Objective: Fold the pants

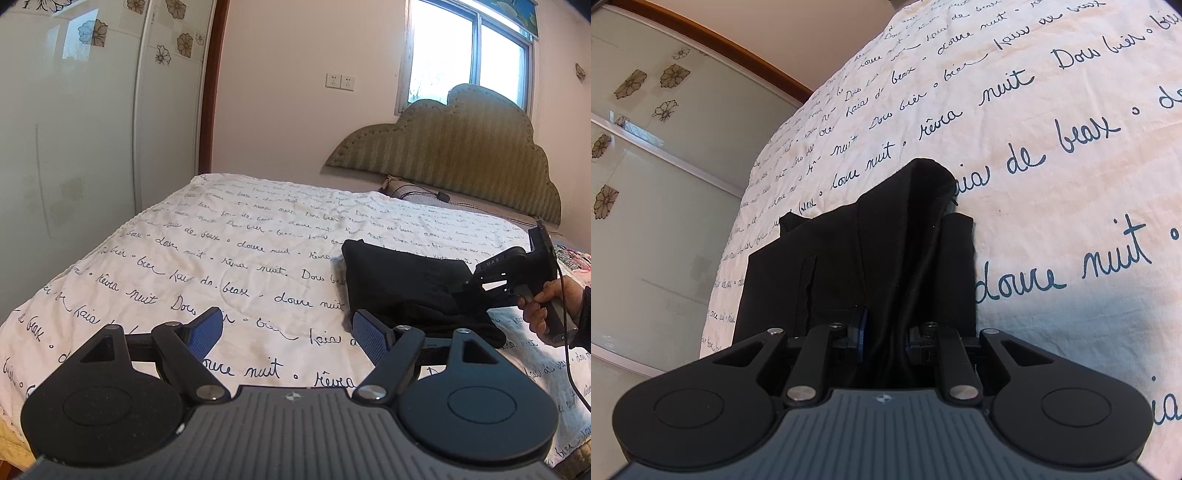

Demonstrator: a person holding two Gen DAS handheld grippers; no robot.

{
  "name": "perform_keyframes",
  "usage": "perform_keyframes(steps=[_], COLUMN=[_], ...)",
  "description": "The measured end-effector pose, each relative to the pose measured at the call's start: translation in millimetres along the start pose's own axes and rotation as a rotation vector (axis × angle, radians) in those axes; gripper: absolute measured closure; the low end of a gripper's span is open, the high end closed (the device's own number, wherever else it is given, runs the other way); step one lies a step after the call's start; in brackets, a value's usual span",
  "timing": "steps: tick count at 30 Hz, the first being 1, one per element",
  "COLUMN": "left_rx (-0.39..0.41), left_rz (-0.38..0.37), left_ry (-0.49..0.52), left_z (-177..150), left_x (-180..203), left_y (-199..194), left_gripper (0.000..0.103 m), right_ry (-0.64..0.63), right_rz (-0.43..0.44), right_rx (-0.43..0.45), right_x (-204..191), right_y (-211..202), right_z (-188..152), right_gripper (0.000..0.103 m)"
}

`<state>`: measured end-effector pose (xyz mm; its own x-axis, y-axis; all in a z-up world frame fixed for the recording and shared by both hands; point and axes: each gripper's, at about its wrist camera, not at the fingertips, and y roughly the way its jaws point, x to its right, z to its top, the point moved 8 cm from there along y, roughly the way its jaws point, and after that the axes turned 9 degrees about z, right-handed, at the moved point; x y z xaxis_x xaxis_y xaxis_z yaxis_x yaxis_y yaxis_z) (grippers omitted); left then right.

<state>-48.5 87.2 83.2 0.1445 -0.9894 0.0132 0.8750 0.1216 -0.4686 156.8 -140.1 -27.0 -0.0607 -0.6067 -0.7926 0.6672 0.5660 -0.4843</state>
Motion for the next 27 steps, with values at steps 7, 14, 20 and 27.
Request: perform_keyframes(steps=[7,14,20,27], left_rx=[0.002,-0.029,-0.047,-0.185], left_rz=[-0.018,-0.067,-0.197,-0.293], left_ry=[0.011,0.004,0.0,0.165], left_z=[5.6,25.5,47.8,0.2], left_x=[-1.2,15.1,91.3,178.2], left_y=[6.1,53.8,108.5,170.7], left_gripper=[0.023,0.022,0.022,0.02], right_ry=[0.051,-0.134,-0.256,-0.173], right_rz=[0.031,-0.187,-0.005,0.008], right_rx=[0.026,0.239,0.198,0.096], right_x=[2.1,-13.1,-70.7,-18.5], right_y=[-13.5,-82.9,-65.0,-21.5], right_z=[-3.8,1.0,-12.5,-36.0], right_gripper=[0.083,0.078,0.074,0.074])
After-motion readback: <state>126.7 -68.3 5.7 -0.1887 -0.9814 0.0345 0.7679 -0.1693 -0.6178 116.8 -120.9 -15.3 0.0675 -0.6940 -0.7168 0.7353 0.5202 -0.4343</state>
